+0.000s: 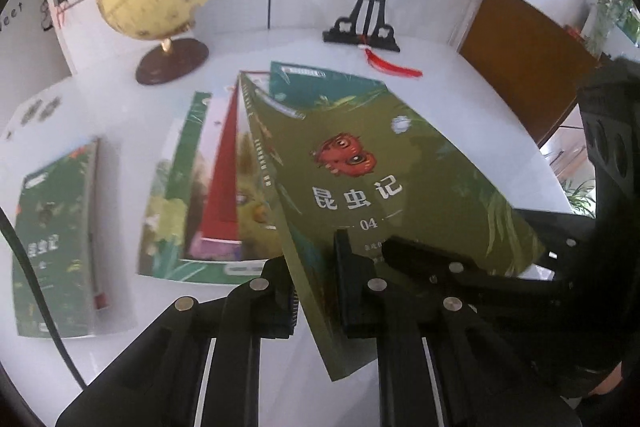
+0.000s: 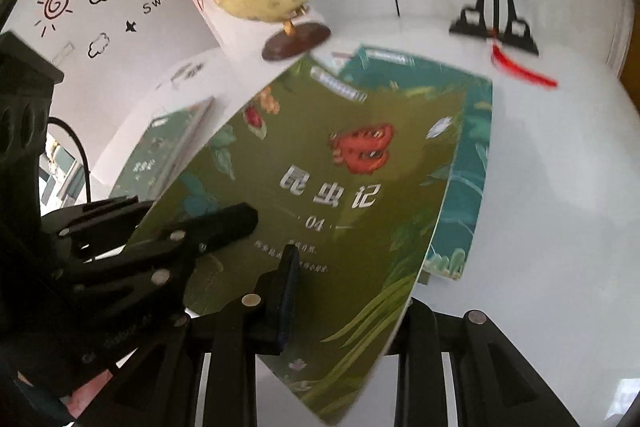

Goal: Organize books

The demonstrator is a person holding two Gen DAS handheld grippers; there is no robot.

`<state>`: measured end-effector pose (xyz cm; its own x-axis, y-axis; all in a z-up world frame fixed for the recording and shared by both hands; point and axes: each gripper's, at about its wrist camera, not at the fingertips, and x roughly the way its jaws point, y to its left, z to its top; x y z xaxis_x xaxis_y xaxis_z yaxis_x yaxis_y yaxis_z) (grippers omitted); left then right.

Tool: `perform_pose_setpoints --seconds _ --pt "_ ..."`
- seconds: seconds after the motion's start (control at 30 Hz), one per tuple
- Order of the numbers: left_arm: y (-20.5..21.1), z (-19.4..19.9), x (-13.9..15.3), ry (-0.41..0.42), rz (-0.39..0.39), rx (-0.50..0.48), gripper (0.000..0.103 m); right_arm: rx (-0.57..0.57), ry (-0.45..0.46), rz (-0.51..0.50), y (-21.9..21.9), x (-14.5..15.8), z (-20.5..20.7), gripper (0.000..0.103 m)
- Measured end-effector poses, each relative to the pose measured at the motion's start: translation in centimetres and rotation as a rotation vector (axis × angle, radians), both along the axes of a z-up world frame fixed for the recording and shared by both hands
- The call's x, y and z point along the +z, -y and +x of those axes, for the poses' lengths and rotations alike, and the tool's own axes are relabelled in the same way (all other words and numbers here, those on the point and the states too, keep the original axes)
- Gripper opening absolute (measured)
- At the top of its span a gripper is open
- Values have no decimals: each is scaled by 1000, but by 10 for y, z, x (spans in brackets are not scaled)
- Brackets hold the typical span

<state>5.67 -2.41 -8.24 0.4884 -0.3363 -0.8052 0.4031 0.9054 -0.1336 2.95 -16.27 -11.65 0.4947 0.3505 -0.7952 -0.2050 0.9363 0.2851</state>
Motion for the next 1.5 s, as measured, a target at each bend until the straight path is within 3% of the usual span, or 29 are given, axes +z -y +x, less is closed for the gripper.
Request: perform_pose_setpoints --seconds 0.3,0.6,0.83,1.0,1.5 --pt "-78 -5 46 77 -29 46 12 36 116 -80 -75 54 -5 27" --pt "-184 -9 75 136 -31 154 12 118 211 -71 -183 93 0 27" --pt "-258 9 52 95 -35 211 12 169 185 -48 -261 80 22 27" --pt "-285 28 26 44 -70 224 13 170 130 -72 -301 58 43 26" --pt "-310 61 -20 -33 -128 242 14 117 40 -111 -326 19 85 26"
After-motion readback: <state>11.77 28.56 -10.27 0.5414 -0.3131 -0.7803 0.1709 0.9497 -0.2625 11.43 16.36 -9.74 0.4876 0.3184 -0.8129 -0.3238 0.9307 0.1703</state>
